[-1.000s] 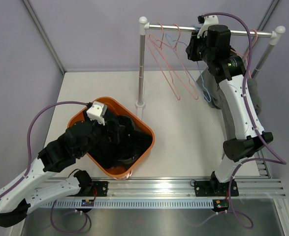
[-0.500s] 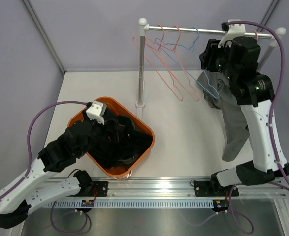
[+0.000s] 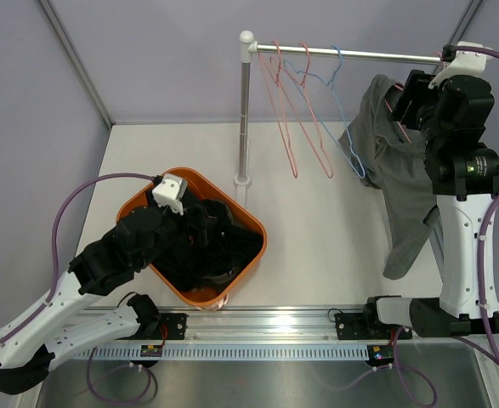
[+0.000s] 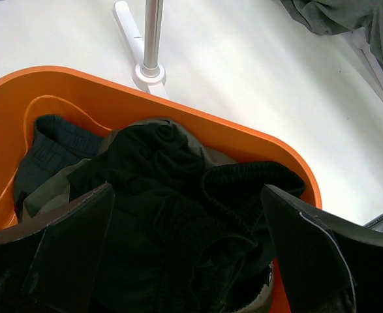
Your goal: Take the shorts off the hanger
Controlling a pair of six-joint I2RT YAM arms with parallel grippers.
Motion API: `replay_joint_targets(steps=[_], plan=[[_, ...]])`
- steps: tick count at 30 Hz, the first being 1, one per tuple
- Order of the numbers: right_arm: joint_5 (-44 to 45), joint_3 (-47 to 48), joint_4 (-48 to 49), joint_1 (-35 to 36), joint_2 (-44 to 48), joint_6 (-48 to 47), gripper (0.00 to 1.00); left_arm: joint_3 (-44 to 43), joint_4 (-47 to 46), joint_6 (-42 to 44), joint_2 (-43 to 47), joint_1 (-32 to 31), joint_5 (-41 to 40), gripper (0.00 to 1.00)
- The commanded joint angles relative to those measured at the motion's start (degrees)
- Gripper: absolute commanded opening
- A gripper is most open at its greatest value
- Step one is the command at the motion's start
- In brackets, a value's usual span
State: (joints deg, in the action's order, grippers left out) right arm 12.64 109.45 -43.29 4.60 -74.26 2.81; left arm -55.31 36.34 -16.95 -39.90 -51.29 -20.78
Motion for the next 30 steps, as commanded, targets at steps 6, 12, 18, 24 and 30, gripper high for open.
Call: replay_joint_targets(steps=[6,12,18,24,30], plan=[[-2.18,-0.47,4.7,-8.72,-1.49,1.23,0.68,0.29,-3.38,0.16,-0.7,0.22,2.49,0.99],[-5.61,-0.73,6.98,-10.75,-4.31,1.85,0.69,0.64,-3.12,-0.1,-1.41,0.22,3.11,0.99],[-7.37,1.55,8.22,-11.63,-8.26,2.2,0.66,0.99,-3.03,-0.1,-1.76,0.22,2.93,0.99],[-6.4,3.23,8.92,-11.63,-10.73,2.38,0.61,1.17,-2.85,0.07,-2.11,0.22,2.58,0.99],[-7.98,4.11,8.13,-11.63,-12.23,2.64,0.48,1.17,-2.68,-0.01,-2.29,0.22,2.32,0.99]])
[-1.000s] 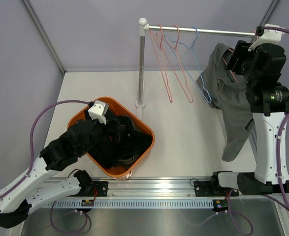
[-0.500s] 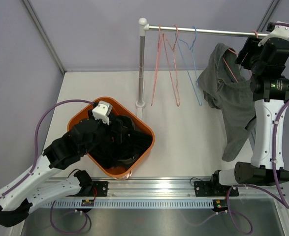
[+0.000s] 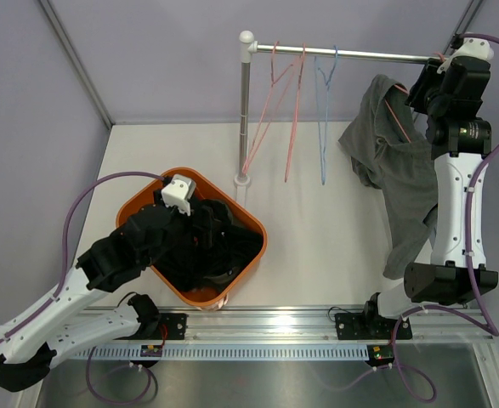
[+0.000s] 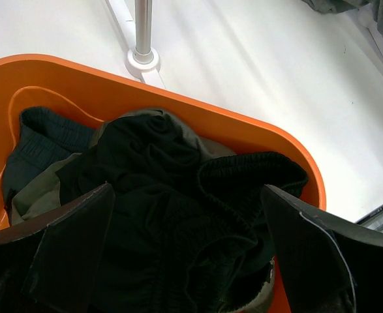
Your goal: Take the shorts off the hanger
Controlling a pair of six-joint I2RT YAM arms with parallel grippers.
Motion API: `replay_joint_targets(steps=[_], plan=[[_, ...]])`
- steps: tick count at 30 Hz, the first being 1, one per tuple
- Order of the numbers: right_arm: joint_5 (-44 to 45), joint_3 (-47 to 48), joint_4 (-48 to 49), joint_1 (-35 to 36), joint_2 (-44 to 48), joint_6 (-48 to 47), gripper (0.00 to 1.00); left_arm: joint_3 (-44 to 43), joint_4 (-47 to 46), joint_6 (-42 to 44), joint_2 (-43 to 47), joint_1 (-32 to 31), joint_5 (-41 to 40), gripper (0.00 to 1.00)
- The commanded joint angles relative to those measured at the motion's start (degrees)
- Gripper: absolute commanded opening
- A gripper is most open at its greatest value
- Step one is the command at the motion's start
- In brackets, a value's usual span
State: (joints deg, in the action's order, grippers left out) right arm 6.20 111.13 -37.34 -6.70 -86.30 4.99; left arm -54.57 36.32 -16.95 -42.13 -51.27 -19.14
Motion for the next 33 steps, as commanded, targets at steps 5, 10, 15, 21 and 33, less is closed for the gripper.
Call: replay_joint_targets(steps=[5,10,15,21,33], plan=[[-2.51,0.93,2.45,-0.33,0.08,1.07,0.42,0.34,-2.74,-0.1,-0.32,0.2,0.85,0.99],[-3.73,-0.56,2.98,-0.33,0.78,1.6,0.38,0.25,-2.83,-0.1,-0.5,0.2,1.29,0.99],[-4.26,-1.62,3.15,-0.33,1.31,1.86,0.37,0.42,-2.92,-0.1,-0.41,0.2,1.29,0.99],[-4.7,-2.68,4.12,-0.33,1.58,1.95,0.35,0.43,-2.83,-0.19,-0.23,0.2,1.47,0.99],[-4.53,-1.97,4.56,-0.33,1.05,2.3,0.21,0.51,-2.83,-0.28,0.03,0.2,1.56,0.99]])
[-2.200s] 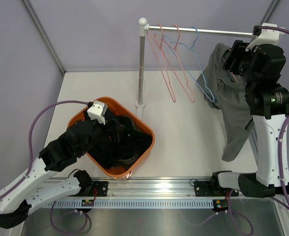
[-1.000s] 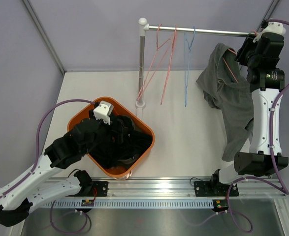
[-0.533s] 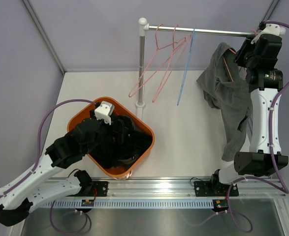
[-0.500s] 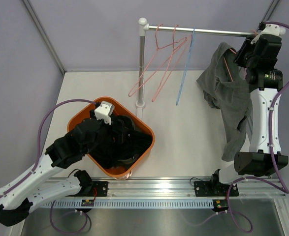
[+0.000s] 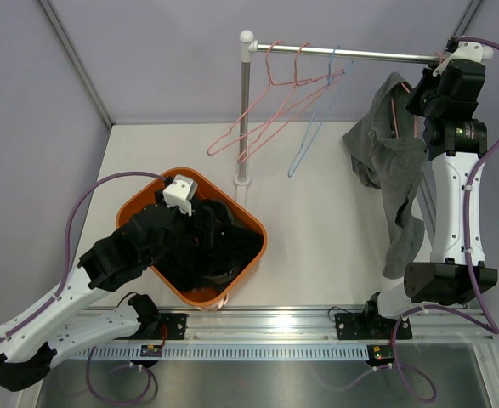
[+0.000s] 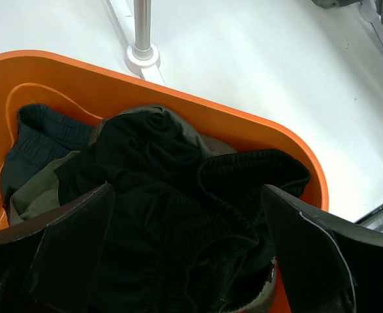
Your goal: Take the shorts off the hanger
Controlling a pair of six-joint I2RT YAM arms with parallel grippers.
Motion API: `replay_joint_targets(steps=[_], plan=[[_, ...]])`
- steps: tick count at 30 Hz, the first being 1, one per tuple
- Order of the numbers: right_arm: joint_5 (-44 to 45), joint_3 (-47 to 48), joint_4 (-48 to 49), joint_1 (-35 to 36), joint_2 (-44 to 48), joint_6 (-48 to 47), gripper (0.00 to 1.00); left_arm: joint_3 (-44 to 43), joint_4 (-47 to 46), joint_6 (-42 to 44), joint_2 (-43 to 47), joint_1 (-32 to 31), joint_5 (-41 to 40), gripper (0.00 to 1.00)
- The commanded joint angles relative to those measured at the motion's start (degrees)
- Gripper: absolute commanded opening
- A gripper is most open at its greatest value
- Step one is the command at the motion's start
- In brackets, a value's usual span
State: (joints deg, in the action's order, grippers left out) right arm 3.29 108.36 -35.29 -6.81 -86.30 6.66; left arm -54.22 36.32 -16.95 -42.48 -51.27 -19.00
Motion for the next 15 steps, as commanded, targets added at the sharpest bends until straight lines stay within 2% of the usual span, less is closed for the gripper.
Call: replay_joint_targets(steps=[1,2,4,11,15], plan=[[-1.53,0.8,2.5,-0.22,1.05,0.55,0.18,0.16,-2.83,-0.36,0.38,0.2,1.43,0.99],[-1.53,0.89,2.5,-0.22,1.14,0.55,0.09,0.16,-2.83,-0.36,0.38,0.2,1.43,0.99],[-1.44,1.33,2.07,-0.22,1.14,0.38,0.01,0.25,-2.83,-0.45,0.38,0.2,1.43,0.99],[-2.23,4.31,0.4,-0.22,1.93,0.38,0.0,0.16,-3.09,-0.45,0.38,0.2,1.6,0.99],[-3.03,10.45,-1.36,-0.22,1.93,0.81,0.0,-0.01,-3.09,-0.54,0.38,0.2,1.43,0.99]])
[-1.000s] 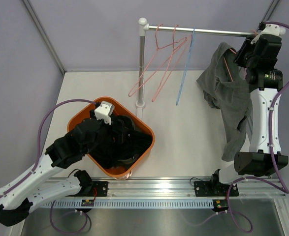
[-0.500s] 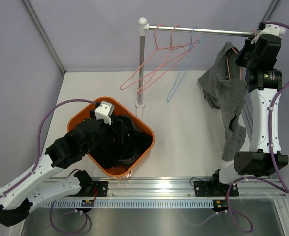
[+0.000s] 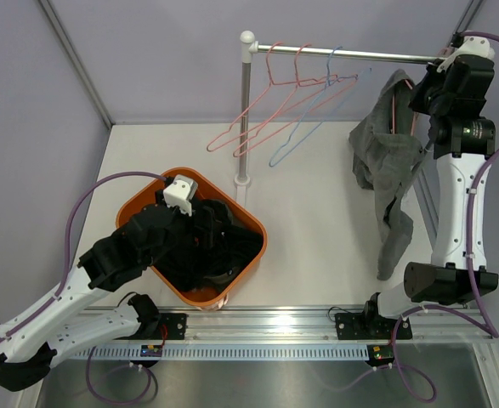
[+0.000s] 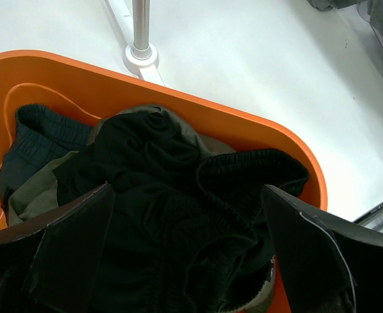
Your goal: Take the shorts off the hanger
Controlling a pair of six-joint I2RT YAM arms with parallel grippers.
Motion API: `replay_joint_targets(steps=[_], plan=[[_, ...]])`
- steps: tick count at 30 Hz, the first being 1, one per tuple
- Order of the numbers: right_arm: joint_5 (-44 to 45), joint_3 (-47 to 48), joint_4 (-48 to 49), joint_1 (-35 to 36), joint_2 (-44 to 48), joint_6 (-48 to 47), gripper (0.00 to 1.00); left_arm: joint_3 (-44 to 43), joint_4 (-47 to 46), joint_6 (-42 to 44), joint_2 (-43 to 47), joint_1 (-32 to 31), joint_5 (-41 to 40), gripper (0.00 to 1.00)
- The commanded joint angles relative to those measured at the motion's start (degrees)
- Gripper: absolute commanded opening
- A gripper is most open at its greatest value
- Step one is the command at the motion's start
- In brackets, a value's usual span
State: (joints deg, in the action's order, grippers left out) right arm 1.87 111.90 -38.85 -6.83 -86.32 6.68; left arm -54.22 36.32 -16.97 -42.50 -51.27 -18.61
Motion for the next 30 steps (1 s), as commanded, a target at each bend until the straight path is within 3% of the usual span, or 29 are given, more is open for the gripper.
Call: replay_joint_targets(steps=[1,11,19,23,27,30], plan=[[-1.61,7.63,2.11,-0.2,2.12,0.88,0.0,-0.1,-3.01,-0.52,0.31,0.2,0.95,0.99],[-5.12,6.06,-0.08,-0.11,6.95,2.28,0.0,-0.63,-3.09,-0.52,0.23,0.29,0.51,0.99],[-7.16,-11.68,-1.84,3.31,19.42,8.35,0.0,-4.84,-3.79,0.36,-1.26,0.2,1.9,0.99],[-4.6,-20.2,-2.46,12.17,23.3,10.02,0.0,-7.3,-4.93,-0.08,-3.9,0.2,5.33,0.99],[0.93,-24.79,-4.04,26.83,24.62,11.6,0.0,-7.57,-8.27,-2.01,-5.75,0.2,7.53,0.99],[4.54,-28.04,-4.48,32.04,26.11,13.26,0.0,-7.66,-9.59,-3.77,-7.77,0.2,9.03,0.99]])
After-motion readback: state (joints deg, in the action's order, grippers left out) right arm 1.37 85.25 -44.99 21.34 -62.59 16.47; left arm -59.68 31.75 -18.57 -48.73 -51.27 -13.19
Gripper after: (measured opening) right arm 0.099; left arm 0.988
